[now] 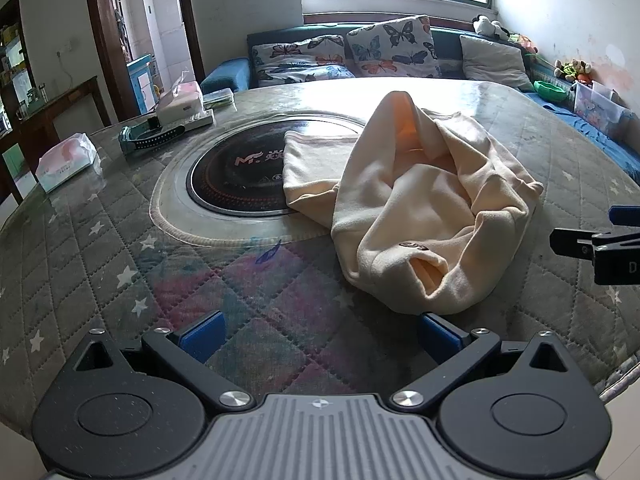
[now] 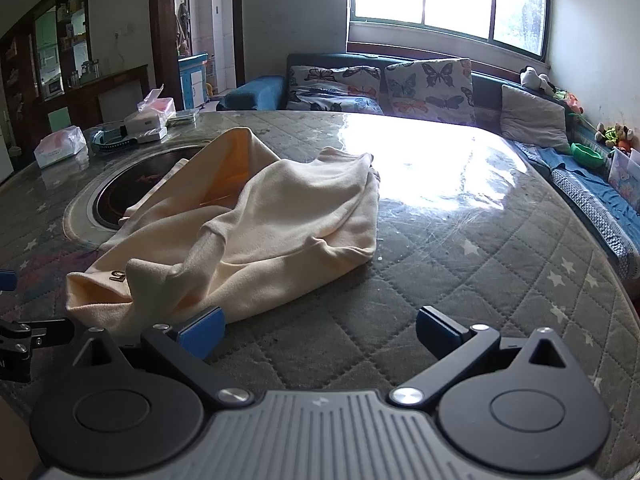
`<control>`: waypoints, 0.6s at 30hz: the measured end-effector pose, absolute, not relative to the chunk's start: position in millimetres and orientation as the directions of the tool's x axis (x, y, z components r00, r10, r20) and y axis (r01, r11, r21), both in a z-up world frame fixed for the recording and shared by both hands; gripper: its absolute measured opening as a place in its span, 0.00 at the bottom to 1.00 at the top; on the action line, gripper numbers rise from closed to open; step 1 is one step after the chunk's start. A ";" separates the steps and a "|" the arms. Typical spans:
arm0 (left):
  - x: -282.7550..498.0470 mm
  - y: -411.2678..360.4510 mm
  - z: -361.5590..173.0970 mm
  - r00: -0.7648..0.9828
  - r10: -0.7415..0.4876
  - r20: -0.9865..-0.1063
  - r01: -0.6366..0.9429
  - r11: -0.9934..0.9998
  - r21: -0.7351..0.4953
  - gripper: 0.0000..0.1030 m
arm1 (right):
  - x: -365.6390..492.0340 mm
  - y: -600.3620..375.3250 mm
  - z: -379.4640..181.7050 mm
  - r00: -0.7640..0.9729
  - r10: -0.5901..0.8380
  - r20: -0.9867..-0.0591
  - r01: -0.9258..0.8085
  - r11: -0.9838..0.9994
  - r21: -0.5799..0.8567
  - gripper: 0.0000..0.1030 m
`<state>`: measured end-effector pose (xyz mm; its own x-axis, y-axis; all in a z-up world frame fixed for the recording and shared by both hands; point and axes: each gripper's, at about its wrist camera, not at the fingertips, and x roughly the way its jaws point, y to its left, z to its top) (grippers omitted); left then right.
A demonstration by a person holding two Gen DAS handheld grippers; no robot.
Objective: Fold clothes
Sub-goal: 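Move both open grippers over the crumpled cream shirt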
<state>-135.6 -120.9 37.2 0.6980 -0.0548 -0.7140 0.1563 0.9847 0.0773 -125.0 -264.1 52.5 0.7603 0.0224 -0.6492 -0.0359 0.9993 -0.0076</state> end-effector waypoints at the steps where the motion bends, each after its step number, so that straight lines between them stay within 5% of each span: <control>1: -135.2 -120.7 37.0 0.697 -0.055 -0.715 0.157 0.985 0.077 1.00 | -125.0 -263.9 52.3 0.759 0.023 -0.650 -0.037 0.999 -0.009 0.99; 18: -117.0 -110.5 49.9 0.716 -0.043 -0.696 0.160 0.982 0.104 1.00 | -106.7 -260.6 51.6 0.744 0.020 -0.668 -0.055 0.998 -0.032 0.95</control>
<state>-117.0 -110.5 49.9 0.7165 -0.0429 -0.6963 0.1595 0.9817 0.1037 -106.7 -260.6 51.6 0.7441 0.0200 -0.6677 -0.0551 0.9980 -0.0316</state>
